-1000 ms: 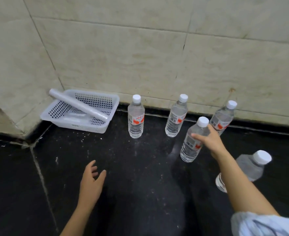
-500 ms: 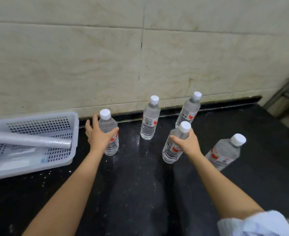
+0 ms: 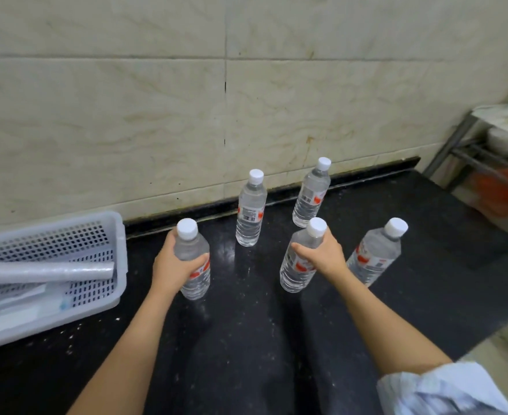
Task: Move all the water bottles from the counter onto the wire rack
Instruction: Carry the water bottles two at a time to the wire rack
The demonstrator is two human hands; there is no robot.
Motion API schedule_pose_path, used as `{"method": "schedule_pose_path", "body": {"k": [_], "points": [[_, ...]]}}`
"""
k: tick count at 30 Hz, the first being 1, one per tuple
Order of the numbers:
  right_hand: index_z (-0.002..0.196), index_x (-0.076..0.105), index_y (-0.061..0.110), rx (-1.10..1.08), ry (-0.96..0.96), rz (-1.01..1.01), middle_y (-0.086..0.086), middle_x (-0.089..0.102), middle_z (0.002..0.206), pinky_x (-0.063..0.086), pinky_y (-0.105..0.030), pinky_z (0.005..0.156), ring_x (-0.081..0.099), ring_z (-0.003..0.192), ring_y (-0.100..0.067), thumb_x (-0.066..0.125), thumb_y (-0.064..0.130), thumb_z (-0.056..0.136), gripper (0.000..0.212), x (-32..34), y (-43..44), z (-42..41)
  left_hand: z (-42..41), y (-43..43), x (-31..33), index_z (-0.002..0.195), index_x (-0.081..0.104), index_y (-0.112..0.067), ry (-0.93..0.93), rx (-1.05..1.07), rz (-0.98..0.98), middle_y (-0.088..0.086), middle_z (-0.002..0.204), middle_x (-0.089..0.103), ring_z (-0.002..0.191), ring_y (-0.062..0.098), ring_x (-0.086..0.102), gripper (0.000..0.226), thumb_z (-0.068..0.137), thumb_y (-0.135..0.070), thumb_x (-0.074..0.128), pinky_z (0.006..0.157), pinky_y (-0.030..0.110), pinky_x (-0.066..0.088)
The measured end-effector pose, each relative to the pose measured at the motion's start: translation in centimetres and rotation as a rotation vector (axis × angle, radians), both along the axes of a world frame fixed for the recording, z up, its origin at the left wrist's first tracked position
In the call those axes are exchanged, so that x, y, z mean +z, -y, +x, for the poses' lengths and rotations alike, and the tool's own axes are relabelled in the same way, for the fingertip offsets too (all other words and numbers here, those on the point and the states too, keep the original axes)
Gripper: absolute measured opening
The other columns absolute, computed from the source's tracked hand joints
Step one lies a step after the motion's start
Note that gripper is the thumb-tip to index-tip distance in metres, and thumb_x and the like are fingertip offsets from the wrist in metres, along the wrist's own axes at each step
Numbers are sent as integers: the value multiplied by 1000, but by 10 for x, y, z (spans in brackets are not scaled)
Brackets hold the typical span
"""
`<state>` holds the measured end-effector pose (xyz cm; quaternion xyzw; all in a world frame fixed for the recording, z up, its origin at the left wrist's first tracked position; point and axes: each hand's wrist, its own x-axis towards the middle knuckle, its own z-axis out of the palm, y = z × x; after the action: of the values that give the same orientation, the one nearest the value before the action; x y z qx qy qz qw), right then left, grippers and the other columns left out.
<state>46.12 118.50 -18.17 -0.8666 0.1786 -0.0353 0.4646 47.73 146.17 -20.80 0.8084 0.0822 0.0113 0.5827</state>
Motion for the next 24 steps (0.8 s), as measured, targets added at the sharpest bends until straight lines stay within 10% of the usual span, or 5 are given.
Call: {"method": "schedule_pose_path", "body": {"k": [14, 24], "points": [[92, 57, 19, -239, -61, -10, -2, 65, 91, 46, -31, 74, 62, 85, -20, 76, 25, 69, 30, 10, 76, -162, -110, 74, -4, 90, 49, -52, -30, -348, -114, -13, 93, 66, 90, 15, 64, 61, 34, -42, 71, 84, 36, 50], [88, 59, 13, -513, 83, 134, -2, 66, 83, 51, -31, 72, 62, 78, -17, 75, 10, 70, 24, 22, 224, -311, -174, 270, 41, 88, 54, -34, 28, -656, -241, -5, 89, 64, 82, 11, 61, 54, 52, -5, 81, 77, 29, 49]]}}
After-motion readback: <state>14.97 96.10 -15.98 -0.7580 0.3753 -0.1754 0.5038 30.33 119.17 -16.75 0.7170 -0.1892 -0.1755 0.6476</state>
